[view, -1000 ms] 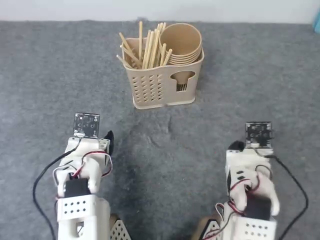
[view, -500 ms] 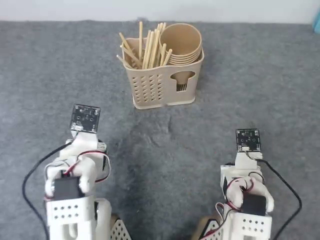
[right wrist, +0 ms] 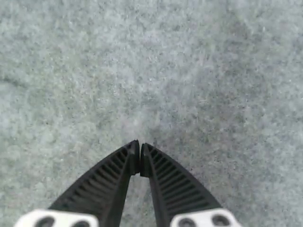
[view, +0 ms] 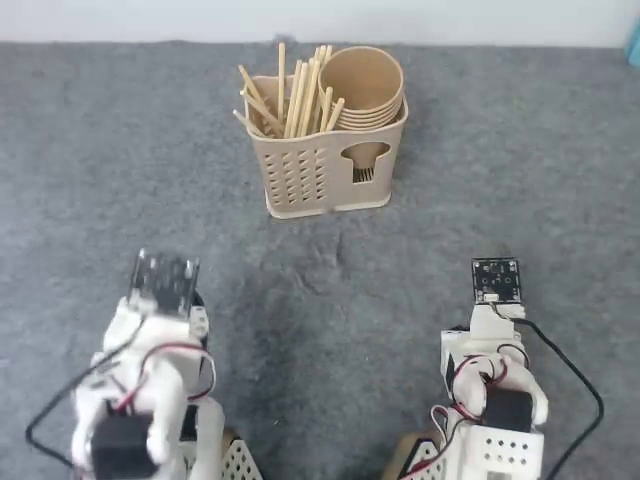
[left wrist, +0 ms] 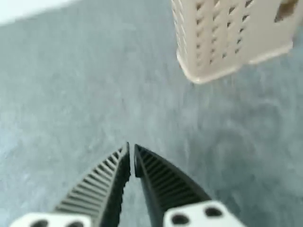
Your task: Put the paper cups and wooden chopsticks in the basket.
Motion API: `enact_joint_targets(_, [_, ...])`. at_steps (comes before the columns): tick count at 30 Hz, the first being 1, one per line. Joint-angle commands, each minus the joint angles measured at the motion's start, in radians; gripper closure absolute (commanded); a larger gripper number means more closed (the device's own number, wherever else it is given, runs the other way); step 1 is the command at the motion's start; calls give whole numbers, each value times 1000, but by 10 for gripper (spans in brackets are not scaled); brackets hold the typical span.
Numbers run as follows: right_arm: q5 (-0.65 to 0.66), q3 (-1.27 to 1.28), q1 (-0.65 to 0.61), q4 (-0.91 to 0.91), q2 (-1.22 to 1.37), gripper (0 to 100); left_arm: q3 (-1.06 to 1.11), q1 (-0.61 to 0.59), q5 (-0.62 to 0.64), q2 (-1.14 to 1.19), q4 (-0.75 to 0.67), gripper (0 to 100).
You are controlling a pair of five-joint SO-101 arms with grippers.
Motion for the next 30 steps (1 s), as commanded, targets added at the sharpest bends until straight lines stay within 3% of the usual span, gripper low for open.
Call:
enact_joint_targets(1, [12,17,12,7,-12,991,128,0,-11,-87,-31,987])
enact_joint_targets(6, [12,17,5,7,-12,991,223,0,-11,-18,-160,987])
enact_joint_targets(13, [12,17,4,10,-12,991,553,-68,-9,-2,-485,987])
enact_joint_targets(18, [9,17,4,22,-12,991,545,-196,-14,-15,-493,987])
enact_joint_targets(23, [-77,17,12,24,-12,991,545,-192,-12,-3,-367,987])
enact_joint_targets(26, [-87,17,7,24,-12,991,545,-187,-6,-15,-376,987])
enact_joint_targets(30, [-87,17,12,24,-12,991,538,-190,-9,-18,-270,987])
